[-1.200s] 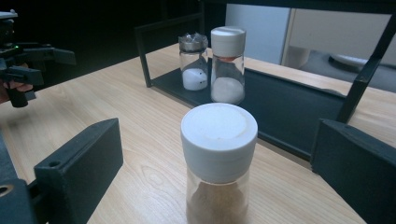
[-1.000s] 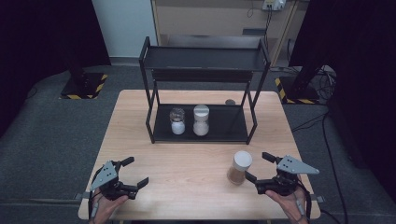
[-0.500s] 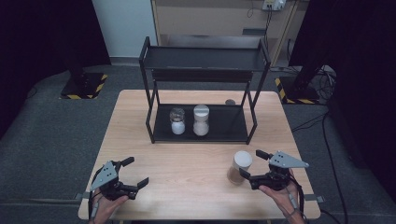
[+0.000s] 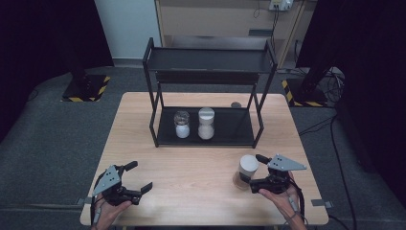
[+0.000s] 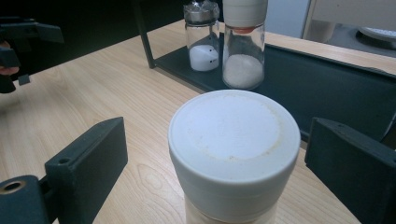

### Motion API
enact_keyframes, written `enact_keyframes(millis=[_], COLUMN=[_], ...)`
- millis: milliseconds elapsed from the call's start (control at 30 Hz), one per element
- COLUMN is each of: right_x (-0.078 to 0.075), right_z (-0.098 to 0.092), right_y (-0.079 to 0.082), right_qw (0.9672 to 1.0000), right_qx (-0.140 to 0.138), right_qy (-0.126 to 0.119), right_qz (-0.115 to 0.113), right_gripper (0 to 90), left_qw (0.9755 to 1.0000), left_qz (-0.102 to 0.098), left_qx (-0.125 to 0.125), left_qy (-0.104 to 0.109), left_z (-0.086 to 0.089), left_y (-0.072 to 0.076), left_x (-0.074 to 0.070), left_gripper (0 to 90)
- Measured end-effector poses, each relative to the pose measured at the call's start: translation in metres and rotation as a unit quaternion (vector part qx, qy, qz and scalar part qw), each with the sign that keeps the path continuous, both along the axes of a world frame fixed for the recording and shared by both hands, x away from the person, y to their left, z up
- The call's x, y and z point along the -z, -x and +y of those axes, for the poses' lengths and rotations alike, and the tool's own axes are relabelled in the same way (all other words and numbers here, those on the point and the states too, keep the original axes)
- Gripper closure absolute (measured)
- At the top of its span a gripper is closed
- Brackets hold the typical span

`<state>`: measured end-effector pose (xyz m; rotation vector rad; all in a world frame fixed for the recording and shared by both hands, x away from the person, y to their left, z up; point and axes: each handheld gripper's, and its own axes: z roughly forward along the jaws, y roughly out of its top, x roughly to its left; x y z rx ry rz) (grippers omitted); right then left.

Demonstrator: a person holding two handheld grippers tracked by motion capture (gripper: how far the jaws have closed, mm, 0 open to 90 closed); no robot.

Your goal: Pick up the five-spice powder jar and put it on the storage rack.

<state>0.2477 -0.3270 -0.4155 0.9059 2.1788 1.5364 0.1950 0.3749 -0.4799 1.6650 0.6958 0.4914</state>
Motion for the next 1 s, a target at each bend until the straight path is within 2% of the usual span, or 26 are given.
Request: enact_keyframes(millis=[300,433,600,733,1000], right_x=[0.004,0.008,0.012,0.011,0.01], right_z=[0.007,0.009,0.009,0.011,0.01], right_y=[-0.006,-0.007,-0.005,-0.003,-0.005], right_qw=[1.0,1.0,0.9998,0.9995,0.9997], right_qx=[0.001,0.007,0.009,0.008,0.01], right_qy=[0.004,0.006,0.013,0.023,0.017], right_qz=[0.001,-0.003,-0.012,-0.019,-0.014], right_gripper=[13.4,19.7,33.1,33.9,33.9], left_qw=[1.0,1.0,1.0,1.0,1.0], left_qz=[0.0,0.0,0.0,0.0,0.0], left_qx=[0.0,0.0,0.0,0.001,0.001], left_qy=[0.0,0.0,0.0,0.0,0.001], left_z=[0.0,0.0,0.0,0.0,0.0], left_y=[0.0,0.0,0.0,0.0,0.0], left_x=[0.0,0.0,0.0,0.0,0.0], left_gripper=[0.0,0.0,0.0,0.0,0.0])
